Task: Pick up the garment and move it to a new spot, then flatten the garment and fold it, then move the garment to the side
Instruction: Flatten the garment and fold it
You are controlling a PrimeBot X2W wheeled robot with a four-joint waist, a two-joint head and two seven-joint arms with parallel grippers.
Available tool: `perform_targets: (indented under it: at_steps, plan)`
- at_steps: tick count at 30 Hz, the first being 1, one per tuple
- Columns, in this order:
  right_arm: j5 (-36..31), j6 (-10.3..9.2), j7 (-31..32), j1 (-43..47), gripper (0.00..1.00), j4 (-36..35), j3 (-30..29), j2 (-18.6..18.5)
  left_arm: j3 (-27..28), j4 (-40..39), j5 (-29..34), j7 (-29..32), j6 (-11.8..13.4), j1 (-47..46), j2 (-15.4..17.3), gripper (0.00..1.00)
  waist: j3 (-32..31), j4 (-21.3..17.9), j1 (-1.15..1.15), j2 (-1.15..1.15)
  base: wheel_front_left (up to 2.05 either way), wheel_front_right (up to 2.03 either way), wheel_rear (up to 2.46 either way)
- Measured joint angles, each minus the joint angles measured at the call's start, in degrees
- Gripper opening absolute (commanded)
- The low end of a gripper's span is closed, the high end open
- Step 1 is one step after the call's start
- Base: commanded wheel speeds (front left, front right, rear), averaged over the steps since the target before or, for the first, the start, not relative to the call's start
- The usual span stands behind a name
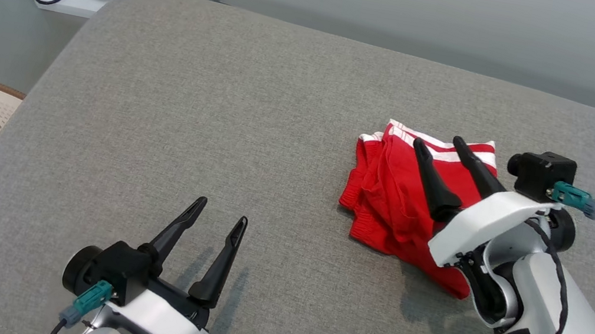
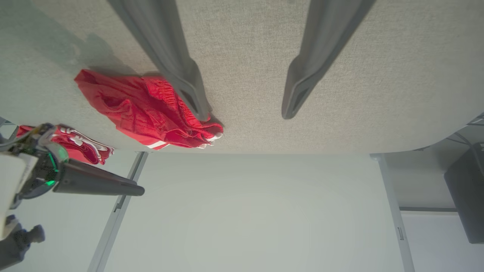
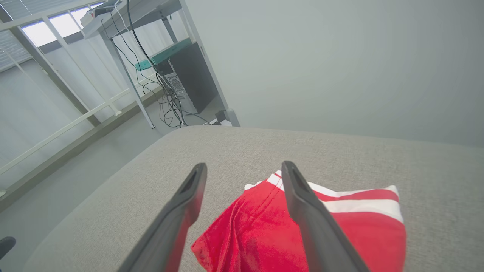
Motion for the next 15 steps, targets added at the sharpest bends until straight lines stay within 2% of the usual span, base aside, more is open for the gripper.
perform_targets:
  at_steps: [4,7,15]
  plan:
    - [-3.9,0.01,-4.5,2.7,1.0,-3.5,-1.2,-2.4,1.2,-0.3,0.0,0.0,0.0,0.0,-0.1,1.0,-0.2,-1.7,0.0,0.0,0.0,0.0,0.0]
    - [-8.0,0.0,-8.0,6.3,1.0,-5.3,-4.3,-3.2,2.5,-0.5,0.0,0.0,0.0,0.0,-0.2,1.0,-0.4,-3.1,0.0,0.0,0.0,0.0,0.0]
    - [-16.7,0.0,-12.6,16.3,1.0,-10.9,-12.6,-1.3,6.2,-0.5,0.1,0.0,0.0,0.3,-0.5,1.0,-1.8,-6.5,0.0,0.0,0.0,0.0,0.0]
